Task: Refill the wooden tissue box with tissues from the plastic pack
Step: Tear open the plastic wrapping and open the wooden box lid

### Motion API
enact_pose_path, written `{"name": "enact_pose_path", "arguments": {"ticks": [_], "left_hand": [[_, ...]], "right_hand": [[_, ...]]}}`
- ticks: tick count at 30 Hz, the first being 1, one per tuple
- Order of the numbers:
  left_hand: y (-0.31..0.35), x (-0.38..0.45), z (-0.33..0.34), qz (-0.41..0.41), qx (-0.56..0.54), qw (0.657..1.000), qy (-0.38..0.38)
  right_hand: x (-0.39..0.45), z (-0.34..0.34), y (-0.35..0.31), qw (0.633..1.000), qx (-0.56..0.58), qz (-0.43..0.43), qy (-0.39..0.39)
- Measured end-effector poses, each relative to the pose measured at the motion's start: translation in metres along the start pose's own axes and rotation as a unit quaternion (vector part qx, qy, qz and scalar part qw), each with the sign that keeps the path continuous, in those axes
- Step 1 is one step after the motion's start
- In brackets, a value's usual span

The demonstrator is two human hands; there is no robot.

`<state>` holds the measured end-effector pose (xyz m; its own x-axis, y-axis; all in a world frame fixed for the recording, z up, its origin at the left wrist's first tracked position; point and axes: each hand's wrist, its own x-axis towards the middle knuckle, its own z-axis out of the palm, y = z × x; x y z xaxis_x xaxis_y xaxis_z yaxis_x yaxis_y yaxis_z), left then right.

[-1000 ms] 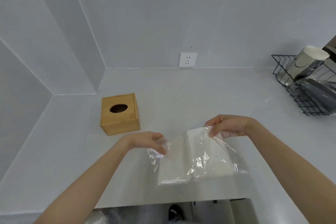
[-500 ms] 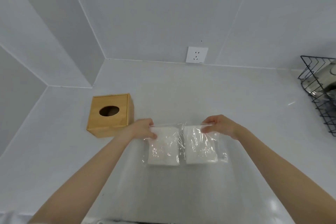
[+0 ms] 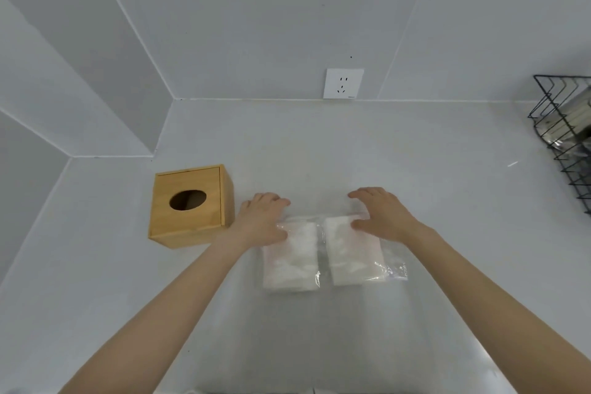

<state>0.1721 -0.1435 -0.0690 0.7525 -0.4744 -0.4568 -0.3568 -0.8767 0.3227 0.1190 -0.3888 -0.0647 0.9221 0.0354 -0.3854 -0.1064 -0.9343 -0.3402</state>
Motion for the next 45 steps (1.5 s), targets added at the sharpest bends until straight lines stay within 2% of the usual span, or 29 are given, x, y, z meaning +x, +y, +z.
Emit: {"name": "enact_pose_path", "arguments": {"ticks": [3,5,8,16,19,22,25,27,29,30,32,36,43,45], "left_hand": [[0.004,0.006,0.000,0.006,0.022,0.998,-0.061],[0.004,0.009,0.003,0.002,0.028,0.997,-0.067],[0.003,0.012,0.005,0.000,0.020,0.998,-0.067],[0.007,0.022,-0.009,0.025,0.017,0.992,-0.122],[0.009,0.022,-0.031,0.042,-0.023,0.995,-0.091],[0.014,0.022,-0.060,0.059,0.009,0.998,0.018],[0.018,0.020,-0.068,0.078,0.090,0.978,0.171],[0.014,0.017,-0.058,0.104,0.107,0.954,0.261],[0.008,0.010,-0.041,0.127,0.108,0.943,0.288],[0.004,0.007,-0.031,0.128,0.112,0.941,0.291],[0.000,-0.003,-0.011,0.125,0.119,0.945,0.278],[-0.003,-0.022,0.026,0.120,0.135,0.959,0.218],[-0.005,-0.029,0.045,0.120,0.146,0.965,0.184],[0.000,-0.029,0.042,0.098,0.145,0.969,0.172]], "right_hand": [[0.004,0.001,-0.008,0.997,0.019,0.004,-0.078],[0.008,0.003,-0.011,0.993,0.036,0.022,-0.113],[0.014,0.002,-0.012,0.988,0.057,0.038,-0.135],[0.019,-0.011,-0.017,0.986,0.018,0.016,-0.162],[0.018,-0.032,-0.020,0.990,0.038,0.016,-0.133],[0.013,-0.059,-0.026,0.997,0.034,0.002,-0.076],[0.009,-0.066,-0.030,0.997,-0.030,-0.039,0.063],[0.007,-0.051,-0.029,0.972,-0.095,-0.087,0.196],[0.002,-0.025,-0.027,0.948,-0.131,-0.108,0.268],[-0.003,-0.012,-0.025,0.944,-0.130,-0.112,0.280],[-0.012,0.013,-0.020,0.947,-0.138,-0.116,0.267],[-0.029,0.044,-0.015,0.969,-0.132,-0.087,0.189],[-0.040,0.061,-0.012,0.980,-0.102,-0.084,0.151],[-0.039,0.052,-0.015,0.986,-0.068,-0.071,0.136]]}}
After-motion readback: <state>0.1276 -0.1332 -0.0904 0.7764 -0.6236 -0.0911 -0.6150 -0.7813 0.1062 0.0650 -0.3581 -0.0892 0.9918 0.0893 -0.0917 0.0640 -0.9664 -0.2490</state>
